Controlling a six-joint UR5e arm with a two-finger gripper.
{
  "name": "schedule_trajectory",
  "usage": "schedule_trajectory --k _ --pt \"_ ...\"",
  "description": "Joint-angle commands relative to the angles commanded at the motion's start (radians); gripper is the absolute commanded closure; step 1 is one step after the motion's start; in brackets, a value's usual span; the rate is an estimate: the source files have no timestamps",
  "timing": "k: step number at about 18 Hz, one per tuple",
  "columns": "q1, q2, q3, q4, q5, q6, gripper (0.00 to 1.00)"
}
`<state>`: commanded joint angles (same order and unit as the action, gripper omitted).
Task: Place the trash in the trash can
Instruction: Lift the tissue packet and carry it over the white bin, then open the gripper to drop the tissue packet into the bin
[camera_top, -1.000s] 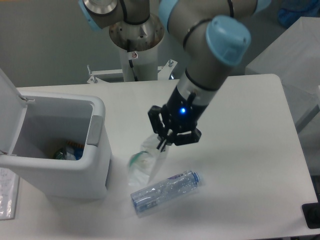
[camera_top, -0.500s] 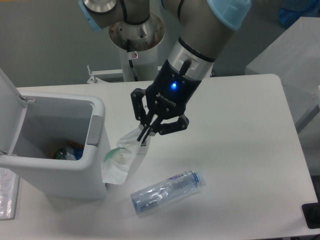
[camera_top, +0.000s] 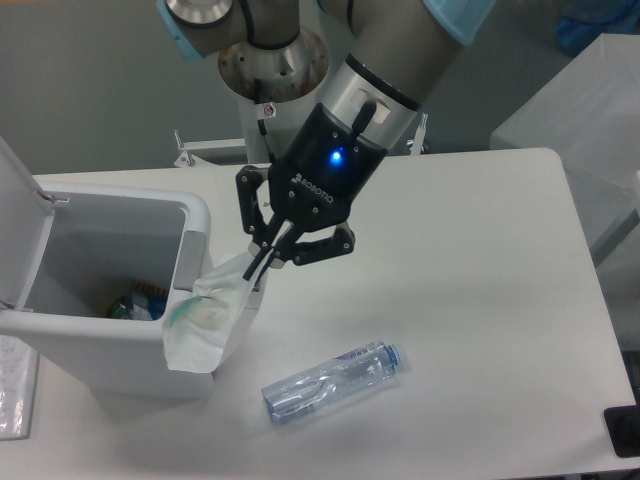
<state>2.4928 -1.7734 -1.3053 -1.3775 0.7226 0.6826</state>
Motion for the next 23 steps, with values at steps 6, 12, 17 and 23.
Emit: schedule_trajectory --k 6,12,17,23 --pt "-0.037 0.075 -0.109 0.002 -0.015 -0.003 1.0" --pt "-0.058 0.072 -0.115 0.003 -0.012 -0.026 1.0" --pt "-0.078 0.063 -0.146 0.038 -0.009 -0.026 0.76" --pt "-0.084 0.071 -0.177 0.104 -0.009 -0.023 0.0"
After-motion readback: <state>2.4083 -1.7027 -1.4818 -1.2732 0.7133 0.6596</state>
